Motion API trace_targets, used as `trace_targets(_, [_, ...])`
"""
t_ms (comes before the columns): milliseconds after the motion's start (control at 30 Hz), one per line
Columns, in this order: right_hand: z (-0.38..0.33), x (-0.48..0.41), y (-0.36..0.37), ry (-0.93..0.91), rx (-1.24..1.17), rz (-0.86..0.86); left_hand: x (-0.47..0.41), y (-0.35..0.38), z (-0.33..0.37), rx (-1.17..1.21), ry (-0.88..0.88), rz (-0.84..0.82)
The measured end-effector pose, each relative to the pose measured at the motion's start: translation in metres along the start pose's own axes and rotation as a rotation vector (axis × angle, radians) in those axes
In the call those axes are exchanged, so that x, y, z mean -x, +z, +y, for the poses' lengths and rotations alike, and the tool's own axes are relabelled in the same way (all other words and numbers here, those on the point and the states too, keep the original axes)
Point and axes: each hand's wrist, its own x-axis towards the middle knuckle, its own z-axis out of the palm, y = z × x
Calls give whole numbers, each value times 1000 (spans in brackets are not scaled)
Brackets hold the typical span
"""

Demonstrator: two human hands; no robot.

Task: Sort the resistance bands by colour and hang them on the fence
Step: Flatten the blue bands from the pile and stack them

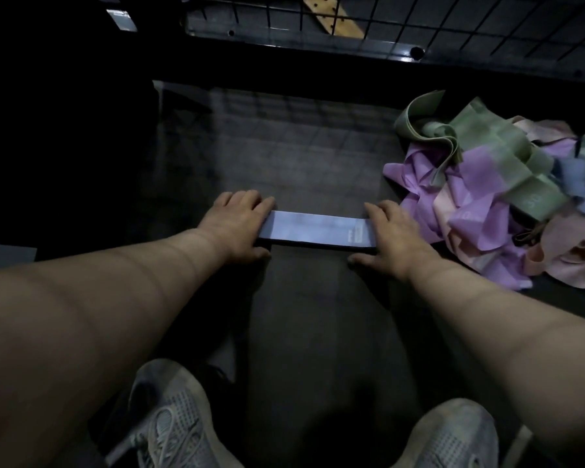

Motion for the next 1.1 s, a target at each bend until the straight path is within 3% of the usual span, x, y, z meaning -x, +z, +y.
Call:
trace_targets(100, [-3, 16, 14, 275, -329, 254, 6, 12, 0, 359, -320, 289])
trace_targets(167, [-8, 20, 20, 472, -547, 311, 6, 16, -1, 710, -628, 519])
trace_targets(233, [-11, 17, 23, 600, -676, 301, 5, 15, -1, 1024, -907, 543])
trace_targets(300, [-12, 14, 25, 639, -704, 304, 5, 18, -1, 1123, -979, 451])
trace_targets(533, [-16, 12, 20, 628, -660, 303, 11, 19, -2, 1068, -849, 452])
trace_targets(633, [-22, 21, 17, 454, -329, 386, 16, 15, -3, 840, -818, 379])
trace_targets(667, [-23, 23, 16, 285, -189, 409, 19, 13, -3, 694, -726, 350])
trace_targets(733, [-24, 21, 12, -51, 20, 355, 22, 10, -2, 371, -367, 272])
trace_targets(800, [-28, 11, 3, -198, 159, 182, 20, 10, -6, 115, -45, 131])
trace_targets(833, [-30, 5, 0, -208, 200, 98, 18, 10, -7, 43, 29, 67])
trace_targets(933, [-33, -10, -4, -163, 280, -50, 7, 9, -8, 9, 26, 30])
trace_targets(1100, [-32, -18, -1, -205, 309, -68, -1, 9, -8, 24, 6, 2])
